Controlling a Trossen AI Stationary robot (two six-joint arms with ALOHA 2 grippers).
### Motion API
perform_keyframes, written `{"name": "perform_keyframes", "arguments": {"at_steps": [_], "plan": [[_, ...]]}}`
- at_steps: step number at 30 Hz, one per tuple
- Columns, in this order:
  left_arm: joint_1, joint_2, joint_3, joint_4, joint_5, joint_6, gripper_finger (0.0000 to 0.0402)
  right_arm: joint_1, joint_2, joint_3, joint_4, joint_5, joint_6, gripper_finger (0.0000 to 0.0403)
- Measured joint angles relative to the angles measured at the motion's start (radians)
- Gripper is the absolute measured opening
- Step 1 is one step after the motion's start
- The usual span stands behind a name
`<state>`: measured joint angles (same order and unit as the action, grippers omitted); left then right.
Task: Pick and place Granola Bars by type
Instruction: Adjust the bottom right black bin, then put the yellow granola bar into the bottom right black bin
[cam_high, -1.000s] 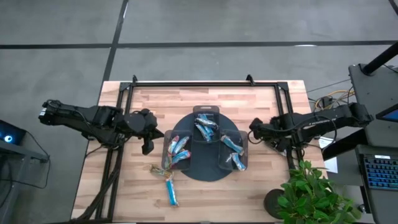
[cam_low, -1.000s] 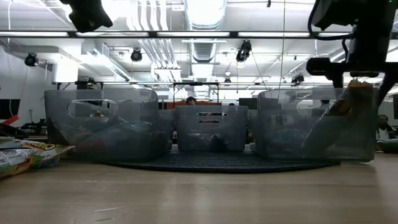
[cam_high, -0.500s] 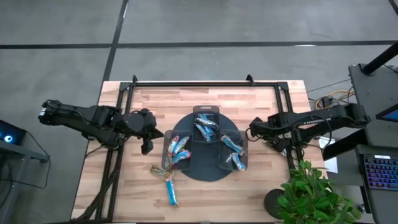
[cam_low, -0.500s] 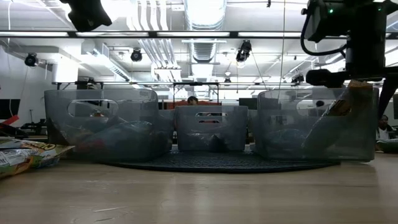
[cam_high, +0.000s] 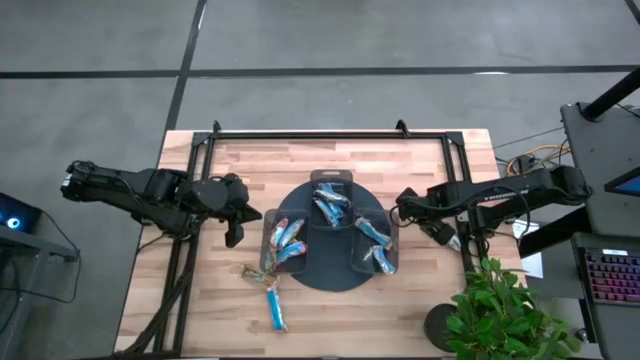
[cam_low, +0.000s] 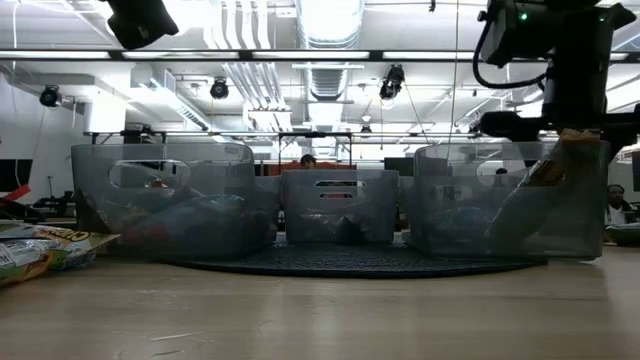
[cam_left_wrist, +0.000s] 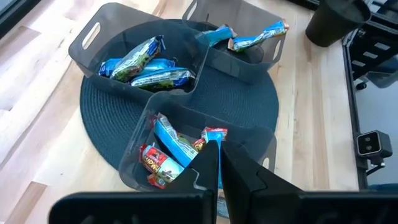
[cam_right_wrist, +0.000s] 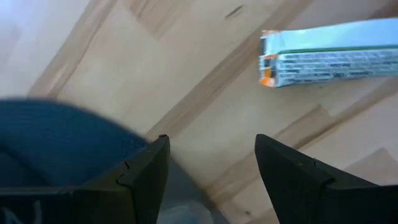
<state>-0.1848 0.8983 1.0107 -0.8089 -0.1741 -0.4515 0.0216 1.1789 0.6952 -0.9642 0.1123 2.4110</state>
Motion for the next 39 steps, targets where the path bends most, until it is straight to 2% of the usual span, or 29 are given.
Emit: {"name": "perform_keyframes", "arguments": {"at_steps": [9, 14, 21, 26, 32, 39], "plan": [[0.000, -0.001, 0.000, 0.034, 0.001, -0.032, 0.0000, -0.010, 0.179, 0.000, 0.071, -0.046, 0.051, 0.0226], [0.000, -0.002, 0.000, 0.035, 0.031, -0.061, 0.0000, -0.032, 0.235, 0.028, 0.118, -0.049, 0.080, 0.0226], [0.000, -0.002, 0.000, 0.040, 0.082, -0.074, 0.0000, -0.016, 0.169, 0.109, 0.072, 0.096, 0.030, 0.0226], [0.000, -0.002, 0.000, 0.056, 0.082, -0.073, 0.0000, 0.022, 0.123, 0.195, -0.061, 0.183, 0.055, 0.0226], [0.000, -0.002, 0.004, 0.074, 0.087, -0.073, 0.0000, 0.010, 0.120, 0.296, -0.320, 0.179, 0.067, 0.0226], [0.000, -0.002, 0.016, 0.086, 0.087, -0.073, 0.0000, -0.026, 0.117, 0.333, -0.405, 0.176, 0.063, 0.0226]]}}
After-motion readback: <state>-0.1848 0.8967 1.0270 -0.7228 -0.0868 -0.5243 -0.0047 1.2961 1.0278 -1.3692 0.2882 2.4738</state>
